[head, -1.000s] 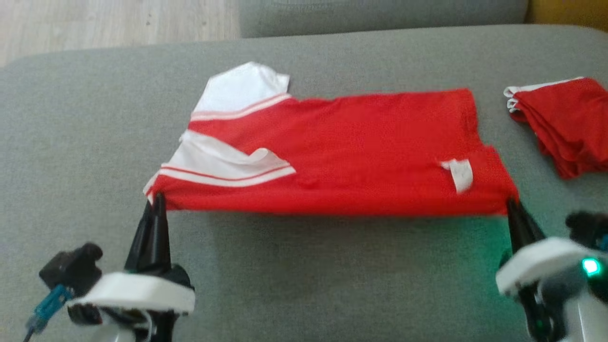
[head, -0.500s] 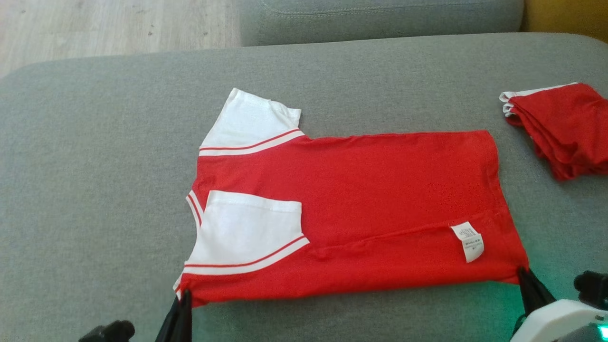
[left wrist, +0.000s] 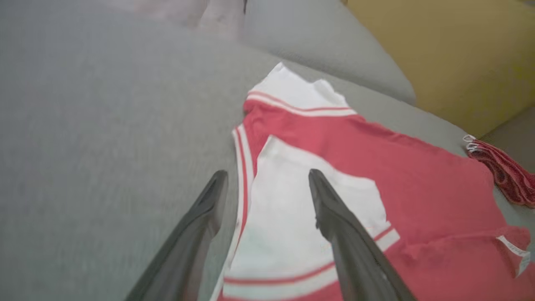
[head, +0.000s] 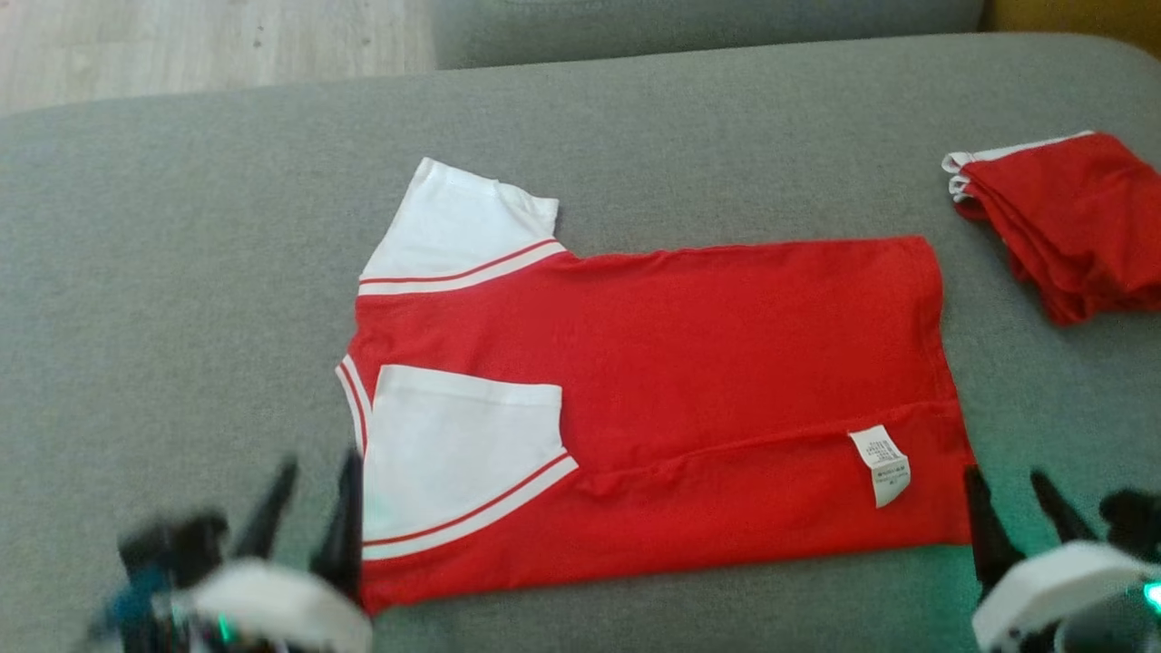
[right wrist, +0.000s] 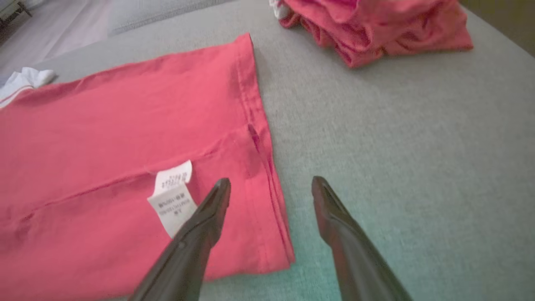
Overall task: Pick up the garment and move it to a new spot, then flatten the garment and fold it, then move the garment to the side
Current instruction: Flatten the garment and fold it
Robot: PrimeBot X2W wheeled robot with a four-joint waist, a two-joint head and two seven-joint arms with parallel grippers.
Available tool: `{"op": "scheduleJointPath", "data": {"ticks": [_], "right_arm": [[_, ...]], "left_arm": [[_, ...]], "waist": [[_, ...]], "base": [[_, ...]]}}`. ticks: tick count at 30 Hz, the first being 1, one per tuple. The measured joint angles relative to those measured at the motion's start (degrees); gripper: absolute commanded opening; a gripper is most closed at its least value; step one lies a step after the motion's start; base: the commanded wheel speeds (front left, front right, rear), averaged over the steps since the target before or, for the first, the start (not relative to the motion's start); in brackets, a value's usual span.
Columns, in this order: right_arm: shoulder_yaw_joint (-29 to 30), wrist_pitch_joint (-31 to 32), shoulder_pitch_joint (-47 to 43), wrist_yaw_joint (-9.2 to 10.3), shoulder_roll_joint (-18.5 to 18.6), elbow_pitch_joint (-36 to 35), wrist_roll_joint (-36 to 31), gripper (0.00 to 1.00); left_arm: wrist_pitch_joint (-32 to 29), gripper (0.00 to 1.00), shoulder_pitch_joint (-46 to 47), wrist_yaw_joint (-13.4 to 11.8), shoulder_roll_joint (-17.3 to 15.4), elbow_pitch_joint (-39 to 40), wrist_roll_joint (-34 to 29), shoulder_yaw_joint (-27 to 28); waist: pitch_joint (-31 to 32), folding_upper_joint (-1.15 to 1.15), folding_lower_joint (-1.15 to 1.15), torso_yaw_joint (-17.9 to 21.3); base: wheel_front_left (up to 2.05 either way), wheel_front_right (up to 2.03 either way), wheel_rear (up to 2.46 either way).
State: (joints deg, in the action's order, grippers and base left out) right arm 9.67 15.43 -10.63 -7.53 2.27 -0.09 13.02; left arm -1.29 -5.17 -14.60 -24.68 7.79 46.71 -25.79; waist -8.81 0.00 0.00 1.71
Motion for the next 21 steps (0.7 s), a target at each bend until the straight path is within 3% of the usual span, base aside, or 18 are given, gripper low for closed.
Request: {"op": "scheduleJointPath", "data": {"ticks": [9, 14, 21], "right_arm": [[-4.5, 0.6, 12.8, 0.00, 0.0, -4.7, -3.6, 1.00], [-7.2, 0.8, 18.0, 0.00, 0.1, -4.8, -3.6, 1.00], [-10.0, 0.1, 22.7, 0.00, 0.2, -4.2, -3.4, 1.00]], "left_arm": [[-15.2, 1.00, 32.8, 7.1, -8.9, -3.1, -4.3, 0.4], [-22.0, 1.00, 45.6, 11.7, -9.7, -10.9, -5.4, -1.2], [-26.4, 1.00, 51.2, 14.1, -9.3, -20.7, -5.4, -3.0]], "waist": [[-4.6, 0.00, 0.01, 2.2], [-8.1, 0.00, 0.02, 4.7], [-13.0, 0.00, 0.02, 8.2]], "base": [[0.00, 0.00, 0.00], [0.00, 0.00, 0.00], [0.00, 0.00, 0.00]]}}
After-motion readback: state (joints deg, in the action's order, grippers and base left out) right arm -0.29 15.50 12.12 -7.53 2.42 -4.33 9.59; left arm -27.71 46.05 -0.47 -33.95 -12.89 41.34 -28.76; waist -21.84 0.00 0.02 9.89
